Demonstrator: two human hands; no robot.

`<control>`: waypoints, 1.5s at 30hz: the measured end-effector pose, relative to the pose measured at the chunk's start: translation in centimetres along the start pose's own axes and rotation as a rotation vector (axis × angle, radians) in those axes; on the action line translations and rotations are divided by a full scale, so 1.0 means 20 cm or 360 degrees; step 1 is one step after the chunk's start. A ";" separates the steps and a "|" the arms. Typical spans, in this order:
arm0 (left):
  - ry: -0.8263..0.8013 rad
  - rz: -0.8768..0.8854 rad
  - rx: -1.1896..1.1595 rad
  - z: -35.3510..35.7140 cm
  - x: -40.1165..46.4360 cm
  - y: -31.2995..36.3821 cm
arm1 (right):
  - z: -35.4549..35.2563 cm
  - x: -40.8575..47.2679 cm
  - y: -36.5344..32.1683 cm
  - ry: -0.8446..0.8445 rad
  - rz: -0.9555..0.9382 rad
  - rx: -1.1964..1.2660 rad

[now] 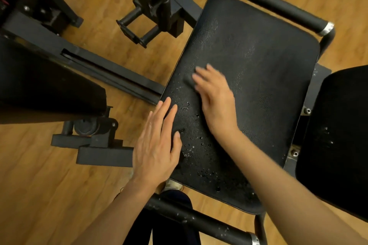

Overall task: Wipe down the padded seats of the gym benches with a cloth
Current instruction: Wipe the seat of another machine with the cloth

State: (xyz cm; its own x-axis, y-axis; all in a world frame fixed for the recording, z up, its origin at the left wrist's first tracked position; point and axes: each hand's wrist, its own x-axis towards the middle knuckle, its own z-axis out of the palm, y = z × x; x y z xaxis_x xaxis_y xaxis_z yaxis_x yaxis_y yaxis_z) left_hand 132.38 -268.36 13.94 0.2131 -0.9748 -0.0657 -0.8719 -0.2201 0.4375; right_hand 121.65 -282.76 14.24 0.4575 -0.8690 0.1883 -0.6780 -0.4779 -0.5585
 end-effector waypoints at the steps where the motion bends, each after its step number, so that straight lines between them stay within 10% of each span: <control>1: -0.0001 -0.0004 0.0006 0.00 0.00 0.00 | 0.03 0.10 -0.01 0.0047 0.0040 -0.0016; 8: 0.0019 0.0014 -0.0037 -0.01 0.00 -0.01 | -0.20 0.02 0.19 -0.0525 -0.0506 0.0167; 14: 0.0050 0.0031 -0.0055 0.00 0.01 0.00 | 0.02 0.42 0.09 0.0048 -0.0057 0.0124; 21: 0.0043 0.0024 -0.0053 -0.01 0.01 0.00 | -0.04 0.31 0.09 -0.0567 -0.0731 0.0146; 26: 0.0059 0.0027 -0.0055 0.01 0.00 0.00 | 0.07 0.48 0.05 -0.0058 -0.0194 0.0148; 32: 0.0046 -0.0035 -0.0171 -0.04 -0.05 -0.01 | 0.02 0.28 -0.04 -0.0764 -0.0894 0.0097; 37: 0.0035 -0.0192 -0.0190 -0.02 -0.28 -0.07 | 0.07 0.41 -0.05 -0.0185 -0.0262 0.0074; 42: 0.0067 -0.0262 -0.0235 0.04 -0.32 -0.04 | 0.07 0.12 -0.16 -0.0738 -0.0759 0.0189; 45: 0.0063 -0.0263 -0.0179 0.06 -0.31 -0.04 | 0.05 0.38 -0.09 -0.0523 -0.0518 0.0060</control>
State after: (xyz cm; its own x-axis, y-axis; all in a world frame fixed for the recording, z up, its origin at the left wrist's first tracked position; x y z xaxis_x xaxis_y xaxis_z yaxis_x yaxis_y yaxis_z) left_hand 131.25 -262.12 12.92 0.3683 -0.9231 -0.1106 -0.7694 -0.3694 0.5212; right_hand 126.91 -288.43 15.86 0.8053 -0.5851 0.0957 -0.4504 -0.7088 -0.5429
